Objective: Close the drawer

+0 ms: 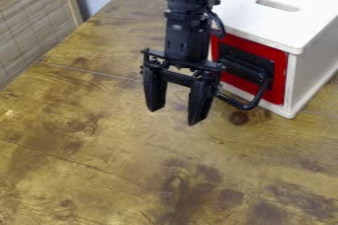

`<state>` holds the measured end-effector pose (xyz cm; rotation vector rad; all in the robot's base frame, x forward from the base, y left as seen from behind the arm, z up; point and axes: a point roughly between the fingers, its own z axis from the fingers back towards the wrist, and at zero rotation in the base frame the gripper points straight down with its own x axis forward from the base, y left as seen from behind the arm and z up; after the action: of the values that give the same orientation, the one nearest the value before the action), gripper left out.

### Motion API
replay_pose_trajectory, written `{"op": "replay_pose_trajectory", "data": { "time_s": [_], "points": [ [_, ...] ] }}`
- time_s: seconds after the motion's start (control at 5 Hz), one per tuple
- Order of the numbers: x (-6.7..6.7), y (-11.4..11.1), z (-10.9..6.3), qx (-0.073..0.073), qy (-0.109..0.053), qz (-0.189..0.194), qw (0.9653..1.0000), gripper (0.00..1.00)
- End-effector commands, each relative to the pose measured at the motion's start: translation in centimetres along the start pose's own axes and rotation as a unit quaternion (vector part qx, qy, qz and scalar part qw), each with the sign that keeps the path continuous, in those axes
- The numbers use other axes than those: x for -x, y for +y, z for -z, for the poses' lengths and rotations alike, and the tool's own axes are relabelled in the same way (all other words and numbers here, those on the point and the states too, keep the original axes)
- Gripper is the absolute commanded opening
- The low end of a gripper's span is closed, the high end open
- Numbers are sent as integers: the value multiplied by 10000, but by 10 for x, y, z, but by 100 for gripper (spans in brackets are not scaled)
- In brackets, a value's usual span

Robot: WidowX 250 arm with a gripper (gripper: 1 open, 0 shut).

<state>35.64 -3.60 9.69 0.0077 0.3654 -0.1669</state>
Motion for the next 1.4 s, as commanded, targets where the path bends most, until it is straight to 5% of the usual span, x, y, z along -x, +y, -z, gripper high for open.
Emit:
{"op": "replay_pose_trajectory", "data": {
  "time_s": [0.0,1.2],
  "points": [
    [3,9,-20,-55,-300,-83,9995,100],
    [8,13,-10,-124,-2,-78,9999,100]
  ]
}}
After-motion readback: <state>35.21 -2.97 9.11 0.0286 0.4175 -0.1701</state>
